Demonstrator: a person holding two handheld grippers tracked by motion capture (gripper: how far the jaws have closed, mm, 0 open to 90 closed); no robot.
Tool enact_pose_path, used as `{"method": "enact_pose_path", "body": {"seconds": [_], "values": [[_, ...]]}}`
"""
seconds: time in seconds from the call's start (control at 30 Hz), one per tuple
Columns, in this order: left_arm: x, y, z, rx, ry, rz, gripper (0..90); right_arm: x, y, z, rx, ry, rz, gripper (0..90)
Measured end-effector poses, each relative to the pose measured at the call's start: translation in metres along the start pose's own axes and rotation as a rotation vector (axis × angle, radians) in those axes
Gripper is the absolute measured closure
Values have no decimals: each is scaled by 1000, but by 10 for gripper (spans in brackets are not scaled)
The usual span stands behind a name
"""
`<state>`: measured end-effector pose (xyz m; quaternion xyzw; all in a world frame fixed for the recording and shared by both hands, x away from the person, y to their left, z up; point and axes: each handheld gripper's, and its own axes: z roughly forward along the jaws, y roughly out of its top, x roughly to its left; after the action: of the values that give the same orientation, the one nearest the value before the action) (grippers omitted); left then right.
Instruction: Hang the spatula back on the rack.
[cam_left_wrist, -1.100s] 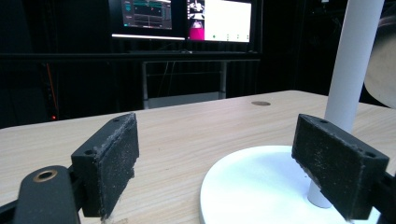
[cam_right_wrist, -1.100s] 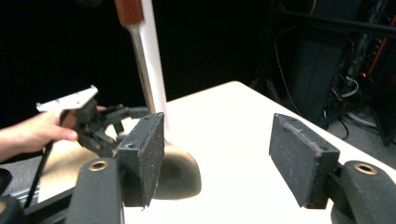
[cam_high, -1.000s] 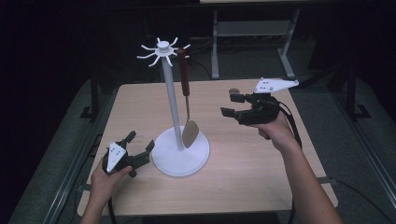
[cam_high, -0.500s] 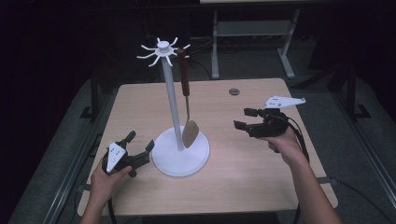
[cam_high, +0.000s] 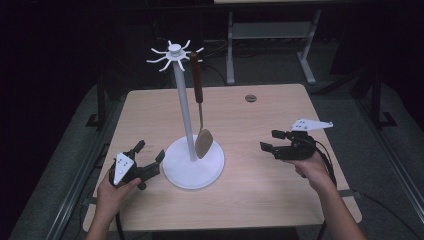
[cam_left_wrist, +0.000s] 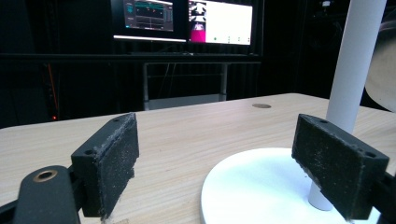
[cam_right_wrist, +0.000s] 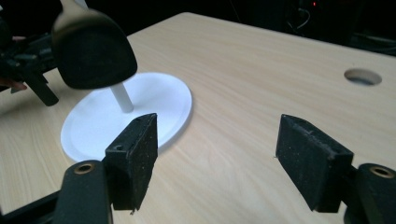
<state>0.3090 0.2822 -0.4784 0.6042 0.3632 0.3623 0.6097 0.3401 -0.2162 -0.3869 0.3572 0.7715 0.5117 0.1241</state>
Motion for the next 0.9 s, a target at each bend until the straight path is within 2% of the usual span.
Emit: {"method": "enact_pose_path", "body": {"seconds": [0.17,0.5,0.9], "values": [[1,0,-1,4,0,8,140,1,-15,-3,30,-11,18,290],[1,0,-1,0,-1,9,140,1,-41,-12,84,-58,14,275],[1,0,-1,5,0,14,141,-10,-71,-24,163,-158,25,270]]}}
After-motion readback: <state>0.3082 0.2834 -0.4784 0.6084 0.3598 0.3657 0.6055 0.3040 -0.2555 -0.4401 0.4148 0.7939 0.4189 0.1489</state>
